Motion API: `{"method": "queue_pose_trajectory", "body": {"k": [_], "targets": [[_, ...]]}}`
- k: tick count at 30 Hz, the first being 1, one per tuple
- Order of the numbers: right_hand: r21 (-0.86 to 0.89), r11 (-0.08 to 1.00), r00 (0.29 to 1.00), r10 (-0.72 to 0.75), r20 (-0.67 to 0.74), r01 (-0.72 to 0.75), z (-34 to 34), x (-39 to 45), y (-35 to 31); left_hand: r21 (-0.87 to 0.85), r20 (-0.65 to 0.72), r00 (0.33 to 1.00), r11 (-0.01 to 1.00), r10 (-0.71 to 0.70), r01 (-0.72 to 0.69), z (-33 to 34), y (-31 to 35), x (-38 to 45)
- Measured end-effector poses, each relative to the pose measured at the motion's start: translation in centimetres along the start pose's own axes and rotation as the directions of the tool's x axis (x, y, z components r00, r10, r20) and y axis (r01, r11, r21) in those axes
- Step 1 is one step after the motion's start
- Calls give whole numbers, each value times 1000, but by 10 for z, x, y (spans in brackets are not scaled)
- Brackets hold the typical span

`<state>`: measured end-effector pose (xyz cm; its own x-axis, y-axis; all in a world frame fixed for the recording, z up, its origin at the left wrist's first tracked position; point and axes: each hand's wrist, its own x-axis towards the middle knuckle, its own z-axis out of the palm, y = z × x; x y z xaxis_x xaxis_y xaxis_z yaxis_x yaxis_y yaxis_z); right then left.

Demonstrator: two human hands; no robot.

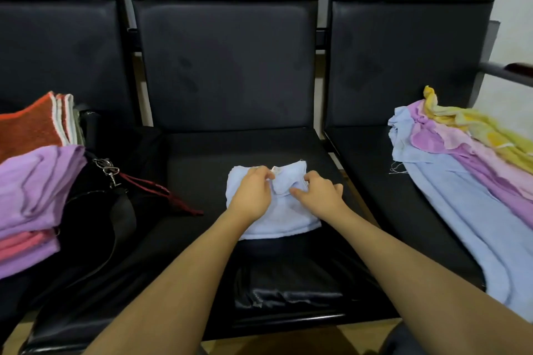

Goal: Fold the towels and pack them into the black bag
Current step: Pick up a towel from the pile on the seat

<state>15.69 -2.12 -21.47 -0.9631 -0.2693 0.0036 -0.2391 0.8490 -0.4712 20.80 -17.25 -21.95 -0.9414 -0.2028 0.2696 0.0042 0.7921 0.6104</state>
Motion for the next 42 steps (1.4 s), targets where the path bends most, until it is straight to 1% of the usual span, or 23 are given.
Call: {"method": "queue_pose_trajectory", "body": {"k": [1, 2, 4, 5, 8, 10, 11, 13, 15, 16, 17, 19, 21, 23, 25, 26, 27, 29, 32, 34, 37, 40, 42], "targets": [[-19, 1000, 1000, 1, 6, -1, 2, 0, -2, 60, 16, 1000, 998, -2, 1, -2, -4, -2], [-44, 999, 1000, 0, 7, 0, 6, 1, -3, 148, 98, 994, 989, -41, 26, -3, -8, -7], [-105, 994, 999, -33, 7, 33, 10, 0, -5, 345, 287, 943, 936, -171, 64, 4, -18, -16], [-128, 990, 998, -55, -8, 54, 11, -1, -5, 400, 337, 915, 914, -222, 74, 6, -21, -19], [-265, 960, 981, -135, -136, 95, 19, 1, -4, 439, 366, 876, 888, -314, 135, 9, -27, -22], [-412, 891, 930, -298, -216, 190, 26, 1, -5, 451, 364, 860, 876, -357, 173, 10, -29, -20], [-448, 860, 897, -375, -234, 243, 29, 2, -6, 462, 368, 858, 871, -358, 166, 10, -30, -19], [-510, 796, 863, -471, -181, 327, 30, 2, -8, 486, 383, 860, 865, -338, 123, 6, -32, -19], [-471, 795, 874, -476, -96, 381, 28, 1, -7, 501, 388, 874, 863, -292, 66, 1, -36, -17], [-444, 809, 893, -448, -40, 386, 29, 2, -4, 503, 387, 884, 863, -263, 37, -2, -37, -17], [-441, 819, 907, -421, -25, 368, 30, 3, -1, 505, 383, 894, 863, -231, 6, -4, -38, -17], [-486, 834, 951, -309, -22, 260, 30, 5, 0, 507, 369, 913, 861, -174, -41, -5, -38, -18], [-439, 891, 992, -127, 3, 116, 29, 7, -3, 496, 341, 926, 868, -163, -30, -4, -37, -19], [-364, 931, 1000, -25, -10, 19, 28, 8, -6, 483, 247, 950, 874, -193, 52, -1, -37, -18], [-349, 937, 990, -40, -133, -10, 27, 10, -6, 497, 84, 963, 848, -256, 183, 2, -36, -16], [-347, 937, 978, -39, -203, -35, 27, 11, -6, 505, 14, 953, 824, -303, 255, 2, -36, -14], [-347, 935, 968, -21, -248, -68, 26, 12, -7, 515, -29, 937, 798, -348, 313, 3, -35, -14], [-369, 921, 966, 28, -258, -125, 26, 12, -9, 561, -44, 921, 753, -388, 344, 5, -34, -14], [-415, 899, 981, 66, -184, -138, 29, 14, -13, 607, -11, 921, 730, -388, 315, 10, -29, -16], [-390, 914, 990, 76, -116, -116, 32, 15, -17, 566, 19, 926, 768, -378, 302, 13, -25, -16], [-329, 944, 996, -7, -84, -21, 34, 11, -23, 471, 22, 947, 839, -321, 273, 11, -21, -17], [-191, 981, 995, -59, -81, 42, 28, 3, -27, 329, 2, 951, 898, -309, 291, 1, -19, -17], [-58, 997, 998, -50, -47, 48, 17, -2, -34, 303, -34, 958, 910, -285, 282, -8, -18, -18]]}}
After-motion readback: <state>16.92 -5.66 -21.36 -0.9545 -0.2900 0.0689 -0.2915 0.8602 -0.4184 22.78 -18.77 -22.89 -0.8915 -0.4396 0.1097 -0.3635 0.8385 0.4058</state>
